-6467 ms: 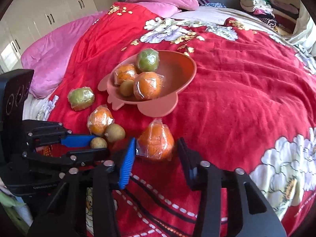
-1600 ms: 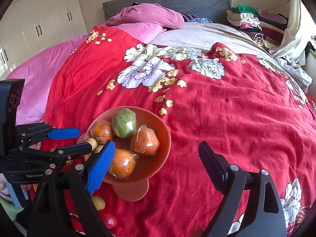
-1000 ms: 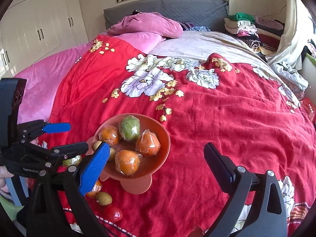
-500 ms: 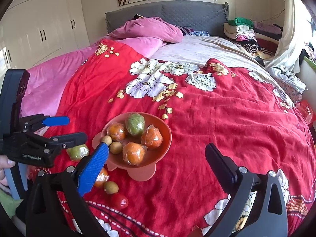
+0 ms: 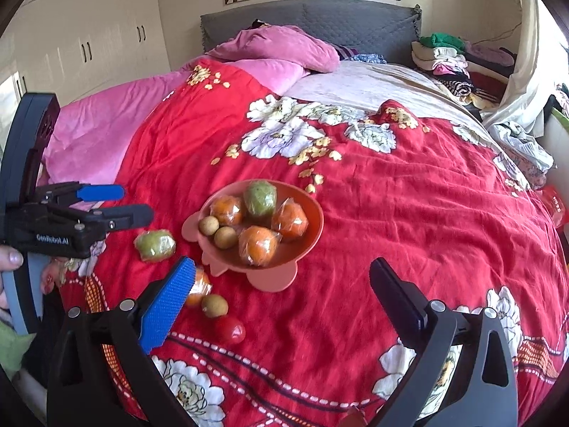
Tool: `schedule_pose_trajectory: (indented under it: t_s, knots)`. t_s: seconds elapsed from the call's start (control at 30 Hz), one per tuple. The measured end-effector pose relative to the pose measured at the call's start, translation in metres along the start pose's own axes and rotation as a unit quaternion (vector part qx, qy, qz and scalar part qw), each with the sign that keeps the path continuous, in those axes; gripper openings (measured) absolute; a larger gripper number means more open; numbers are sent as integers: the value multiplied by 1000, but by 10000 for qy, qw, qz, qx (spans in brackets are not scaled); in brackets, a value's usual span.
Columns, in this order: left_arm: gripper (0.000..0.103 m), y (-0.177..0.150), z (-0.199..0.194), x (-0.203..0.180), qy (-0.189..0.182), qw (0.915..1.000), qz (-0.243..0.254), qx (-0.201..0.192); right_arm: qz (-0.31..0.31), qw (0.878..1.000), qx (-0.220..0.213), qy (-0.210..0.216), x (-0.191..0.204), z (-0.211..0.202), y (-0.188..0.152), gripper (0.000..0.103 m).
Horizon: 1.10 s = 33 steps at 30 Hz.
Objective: Organize fruits
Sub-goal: 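Withdraw both open tools from the bowl back over the loose fruit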
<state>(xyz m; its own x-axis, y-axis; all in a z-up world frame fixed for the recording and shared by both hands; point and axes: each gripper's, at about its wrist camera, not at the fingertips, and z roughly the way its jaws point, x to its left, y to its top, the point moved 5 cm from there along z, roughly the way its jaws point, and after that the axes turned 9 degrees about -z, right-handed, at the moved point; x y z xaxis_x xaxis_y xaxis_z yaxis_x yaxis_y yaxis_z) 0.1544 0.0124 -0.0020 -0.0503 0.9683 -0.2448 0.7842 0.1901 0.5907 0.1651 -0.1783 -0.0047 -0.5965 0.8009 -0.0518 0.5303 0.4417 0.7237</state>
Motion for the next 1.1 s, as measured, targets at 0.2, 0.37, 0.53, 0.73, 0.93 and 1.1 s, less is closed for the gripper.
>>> schedule_pose_trajectory:
  t_s: [0.2,0.37,0.53,0.73,0.93,1.1]
  knots:
    - [91,-10,-4,1,12,10000,37,32,-97,9999,117,28,9,2,-13,98]
    - [91,-17,-3,0,40,9999,79,88,-197,9996,207,65,15,5,-20,98]
    - [91,-27,-3,-2,25,9998,133,163,-399,9987,312,55,25,9,-28,98]
    - [91,-42,1,-5,22,9993,228,306,-506,9978,411,105,33,12,-38,98]
    - [91,-54,4,-9,-57,9987,281,431,-632,9967,485,149,42,16,-44,98]
    - [91,-63,9,-11,-105,9980,328,533,-734,9956,551,174,48,22,-49,97]
